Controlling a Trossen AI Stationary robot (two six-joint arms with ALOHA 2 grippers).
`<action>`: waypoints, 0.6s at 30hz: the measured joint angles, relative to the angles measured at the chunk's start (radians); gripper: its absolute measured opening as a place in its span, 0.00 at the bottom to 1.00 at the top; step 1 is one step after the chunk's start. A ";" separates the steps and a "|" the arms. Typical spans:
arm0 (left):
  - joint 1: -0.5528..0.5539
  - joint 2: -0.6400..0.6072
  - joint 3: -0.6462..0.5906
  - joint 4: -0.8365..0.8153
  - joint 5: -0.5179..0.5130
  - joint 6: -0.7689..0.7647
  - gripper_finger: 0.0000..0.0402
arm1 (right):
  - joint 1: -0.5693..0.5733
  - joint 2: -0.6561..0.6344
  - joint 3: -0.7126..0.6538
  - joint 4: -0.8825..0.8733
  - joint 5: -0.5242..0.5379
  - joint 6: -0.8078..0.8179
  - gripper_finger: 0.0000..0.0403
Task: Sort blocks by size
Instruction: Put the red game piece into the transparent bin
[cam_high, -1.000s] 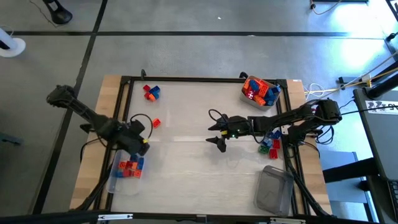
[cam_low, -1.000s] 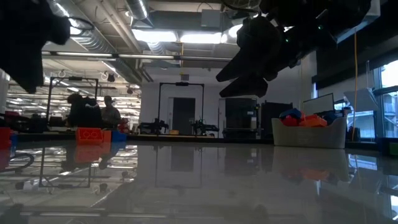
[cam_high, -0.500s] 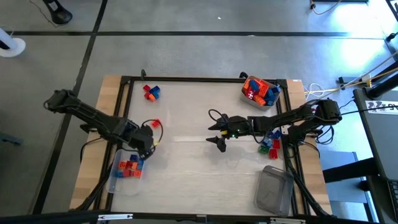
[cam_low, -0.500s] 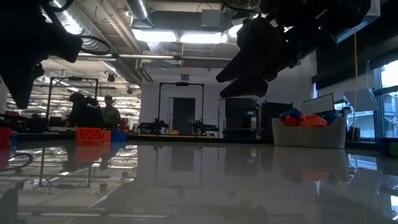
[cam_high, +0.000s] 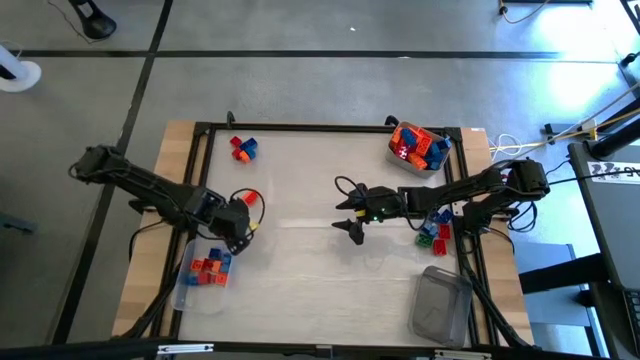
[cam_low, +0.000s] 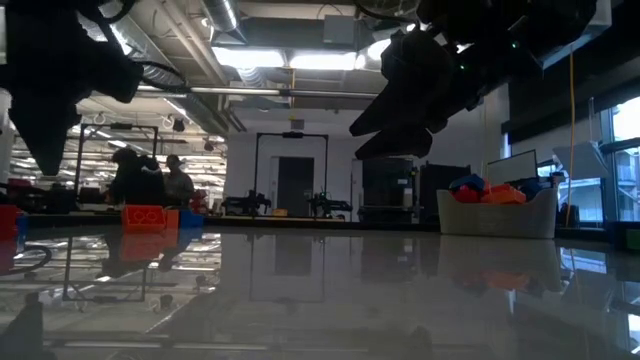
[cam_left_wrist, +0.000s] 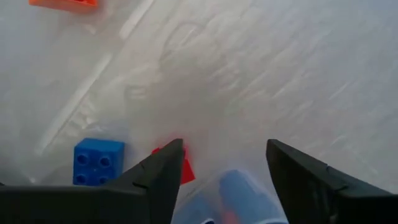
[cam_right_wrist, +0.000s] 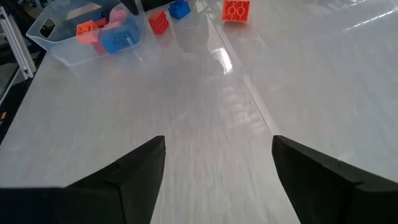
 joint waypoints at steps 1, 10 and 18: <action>0.006 0.004 0.000 0.000 0.000 -0.007 0.56 | 0.000 0.000 0.000 0.000 0.000 0.000 0.73; 0.015 0.087 -0.001 -0.119 0.040 -0.086 0.67 | 0.000 0.000 0.000 -0.001 0.000 0.000 0.73; 0.015 0.131 -0.001 -0.102 0.041 -0.069 0.66 | 0.000 0.000 0.000 -0.002 0.000 0.000 0.73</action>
